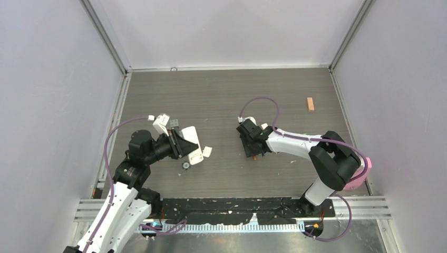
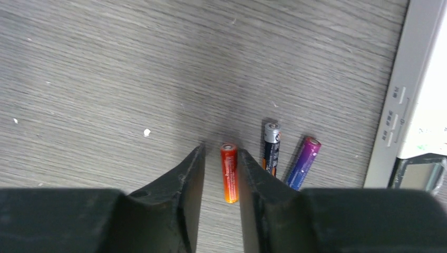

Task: Load the batteries into the remote control
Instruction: Pick up the battery from the center of the board, then load the battery into the remote control.

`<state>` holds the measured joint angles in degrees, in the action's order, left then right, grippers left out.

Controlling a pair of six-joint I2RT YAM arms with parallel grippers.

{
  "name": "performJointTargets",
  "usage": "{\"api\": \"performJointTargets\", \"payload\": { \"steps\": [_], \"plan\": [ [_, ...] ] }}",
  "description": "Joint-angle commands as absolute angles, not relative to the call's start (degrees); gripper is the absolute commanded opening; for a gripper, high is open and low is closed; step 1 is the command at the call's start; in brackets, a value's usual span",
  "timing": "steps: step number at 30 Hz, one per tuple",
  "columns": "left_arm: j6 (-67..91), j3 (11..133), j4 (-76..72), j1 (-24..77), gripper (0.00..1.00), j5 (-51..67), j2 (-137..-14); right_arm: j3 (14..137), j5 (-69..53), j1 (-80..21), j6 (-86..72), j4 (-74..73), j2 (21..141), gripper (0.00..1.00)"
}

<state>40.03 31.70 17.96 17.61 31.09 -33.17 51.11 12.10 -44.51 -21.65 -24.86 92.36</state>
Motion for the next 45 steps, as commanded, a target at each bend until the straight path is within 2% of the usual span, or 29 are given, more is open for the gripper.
{"api": "performJointTargets", "payload": {
  "steps": [1, 4, 10, 15, 24, 28, 40, 45],
  "plan": [
    [39.47, 33.80, 17.11, 17.72, 0.00, 32.61, -33.07, 52.97, 12.56, -44.40, -21.32, -23.71, 94.02, 0.30],
    [39.63, 34.16, 17.27, 17.67, 0.00, 32.98, -33.25, 53.07, 12.76, -44.35, -21.16, -24.12, 94.15, 0.16],
    [40.44, 35.40, 17.91, 17.67, 0.00, 34.75, -34.72, 51.42, 12.09, -44.43, -19.21, -23.09, 89.51, 0.06],
    [40.97, 36.70, 18.24, 17.67, 0.00, 38.01, -37.28, 49.21, 7.70, -47.19, -14.84, -18.04, 79.24, 0.06],
    [35.99, 43.39, 27.06, 17.67, 0.00, 44.56, -44.88, 51.40, 4.91, -59.75, -8.24, -8.54, 60.71, 0.05],
    [37.99, 44.14, 25.11, 17.67, 0.00, 50.42, -47.84, 51.97, 2.87, -65.08, -4.95, -2.87, 56.84, 0.06],
    [40.85, 45.64, 27.25, 17.73, 0.00, 57.39, -48.74, 57.95, -4.12, -75.00, 0.97, 2.63, 63.01, 0.06],
    [34.55, 48.28, 34.93, 17.71, 0.00, 60.03, -48.62, 60.52, -2.99, -77.80, 4.04, 2.96, 66.89, 0.06]
  ]
}}
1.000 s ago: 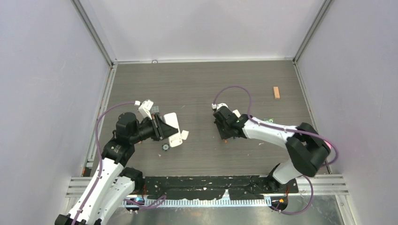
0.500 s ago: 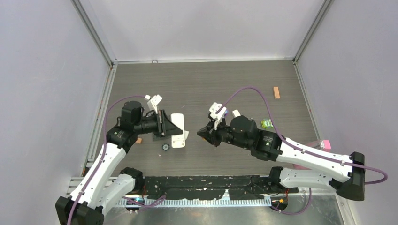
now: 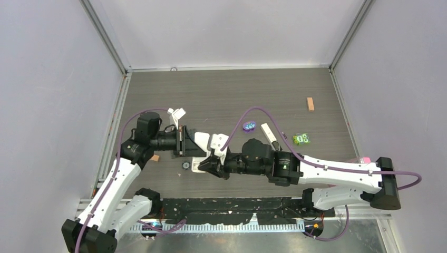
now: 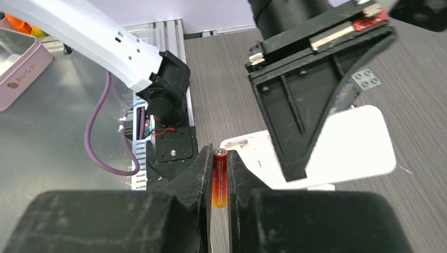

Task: Load the batteries into the remote control
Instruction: Load the battery into the remote control.

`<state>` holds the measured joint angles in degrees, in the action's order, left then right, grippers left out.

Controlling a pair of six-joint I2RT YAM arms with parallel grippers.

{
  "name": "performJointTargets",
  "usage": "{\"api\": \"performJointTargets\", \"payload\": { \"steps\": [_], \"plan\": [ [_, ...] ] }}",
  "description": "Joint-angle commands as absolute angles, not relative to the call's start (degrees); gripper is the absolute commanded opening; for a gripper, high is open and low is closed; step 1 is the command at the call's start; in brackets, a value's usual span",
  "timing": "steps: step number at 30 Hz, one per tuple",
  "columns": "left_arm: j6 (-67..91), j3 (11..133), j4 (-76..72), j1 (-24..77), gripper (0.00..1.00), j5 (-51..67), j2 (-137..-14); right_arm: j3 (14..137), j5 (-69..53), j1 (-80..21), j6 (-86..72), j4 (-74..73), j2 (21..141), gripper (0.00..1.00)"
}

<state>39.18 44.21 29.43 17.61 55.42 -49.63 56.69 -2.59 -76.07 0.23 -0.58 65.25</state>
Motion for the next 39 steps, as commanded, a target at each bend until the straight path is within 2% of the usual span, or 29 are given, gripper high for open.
{"api": "performJointTargets", "payload": {
  "steps": [1, 26, 39],
  "plan": [
    [33.90, 48.57, 35.88, 17.75, 0.00, 60.55, -48.75, 60.80, -2.95, -78.38, 4.26, 3.02, 67.19, 0.06],
    [31.92, 49.44, 37.57, 17.74, 0.00, 64.77, -47.95, 63.20, -4.58, -80.35, 10.19, 5.09, 75.37, 0.06],
    [31.93, 49.71, 37.18, 17.75, 0.00, 64.13, -48.64, 66.63, -3.61, -80.41, 8.12, -3.13, 78.20, 0.11]
  ]
}}
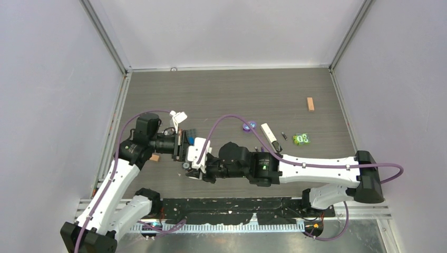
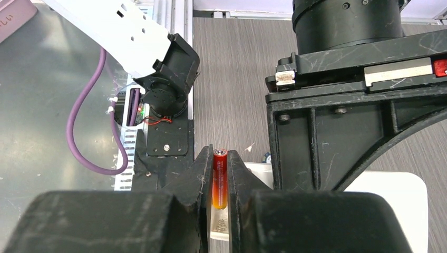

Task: Load the batteries into the remote control
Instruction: Load the battery into the remote control.

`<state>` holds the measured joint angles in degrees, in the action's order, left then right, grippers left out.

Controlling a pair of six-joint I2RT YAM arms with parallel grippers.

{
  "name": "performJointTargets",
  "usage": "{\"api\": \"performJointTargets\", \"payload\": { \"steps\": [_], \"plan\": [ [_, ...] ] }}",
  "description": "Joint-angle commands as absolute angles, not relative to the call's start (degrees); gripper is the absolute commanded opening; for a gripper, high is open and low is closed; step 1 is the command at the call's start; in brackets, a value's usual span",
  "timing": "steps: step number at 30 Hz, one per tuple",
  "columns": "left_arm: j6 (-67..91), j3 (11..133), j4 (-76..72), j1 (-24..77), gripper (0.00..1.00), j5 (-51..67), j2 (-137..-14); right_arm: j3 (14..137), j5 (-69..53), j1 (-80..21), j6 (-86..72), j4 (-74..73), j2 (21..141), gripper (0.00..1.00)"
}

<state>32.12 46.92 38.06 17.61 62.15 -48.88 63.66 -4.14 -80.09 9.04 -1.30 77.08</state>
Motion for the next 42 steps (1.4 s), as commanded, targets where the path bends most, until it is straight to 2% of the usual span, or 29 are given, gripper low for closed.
{"api": "performJointTargets", "payload": {
  "steps": [1, 15, 42],
  "plan": [
    [31.95, 49.77, 37.18, 17.75, 0.00, 64.04, -48.67, 67.22, -3.43, -80.42, 8.06, -4.10, 78.39, 0.11],
    [31.53, 50.25, 37.31, 17.69, 0.00, 63.55, -48.84, 69.11, -2.79, -80.40, 7.90, -8.23, 80.58, 0.11],
    [33.34, 49.66, 35.35, 17.75, 0.00, 64.72, -48.13, 54.64, -2.58, -80.32, 6.62, 8.33, 72.33, 0.15]
  ]
}}
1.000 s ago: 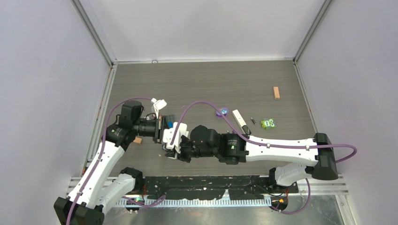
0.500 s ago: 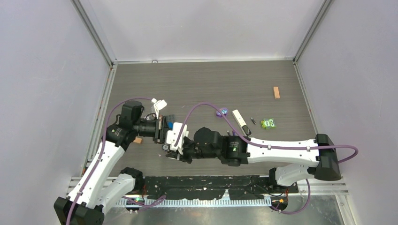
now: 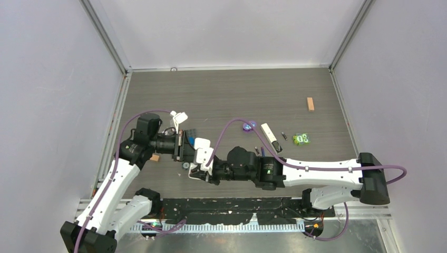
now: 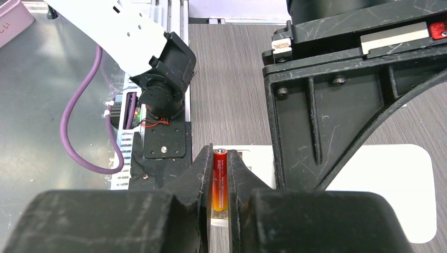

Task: Load the batteries into the remote control
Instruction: Load the battery into the remote control.

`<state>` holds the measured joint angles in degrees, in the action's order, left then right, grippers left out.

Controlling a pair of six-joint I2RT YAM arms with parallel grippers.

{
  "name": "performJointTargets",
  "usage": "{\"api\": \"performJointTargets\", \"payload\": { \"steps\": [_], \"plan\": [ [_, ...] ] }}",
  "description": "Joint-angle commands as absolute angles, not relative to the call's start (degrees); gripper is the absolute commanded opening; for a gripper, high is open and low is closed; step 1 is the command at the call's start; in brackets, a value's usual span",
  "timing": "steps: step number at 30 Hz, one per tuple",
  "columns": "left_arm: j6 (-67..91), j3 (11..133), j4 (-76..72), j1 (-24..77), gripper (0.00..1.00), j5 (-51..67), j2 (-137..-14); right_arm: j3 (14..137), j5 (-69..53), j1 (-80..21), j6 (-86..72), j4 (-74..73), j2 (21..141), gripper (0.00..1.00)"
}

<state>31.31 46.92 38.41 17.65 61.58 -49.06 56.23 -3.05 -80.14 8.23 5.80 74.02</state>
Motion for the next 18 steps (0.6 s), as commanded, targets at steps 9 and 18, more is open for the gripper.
{"api": "performJointTargets", "payload": {
  "steps": [9, 18],
  "plan": [
    [33.58, 49.41, 35.29, 17.75, 0.00, 64.35, -47.82, 55.60, -1.54, -80.33, 5.32, 7.13, 73.22, 0.30],
    [33.53, 49.15, 35.33, 17.70, 0.00, 63.67, -47.96, 57.23, 2.21, -80.33, 5.03, 5.87, 73.96, 0.41]
  ]
}}
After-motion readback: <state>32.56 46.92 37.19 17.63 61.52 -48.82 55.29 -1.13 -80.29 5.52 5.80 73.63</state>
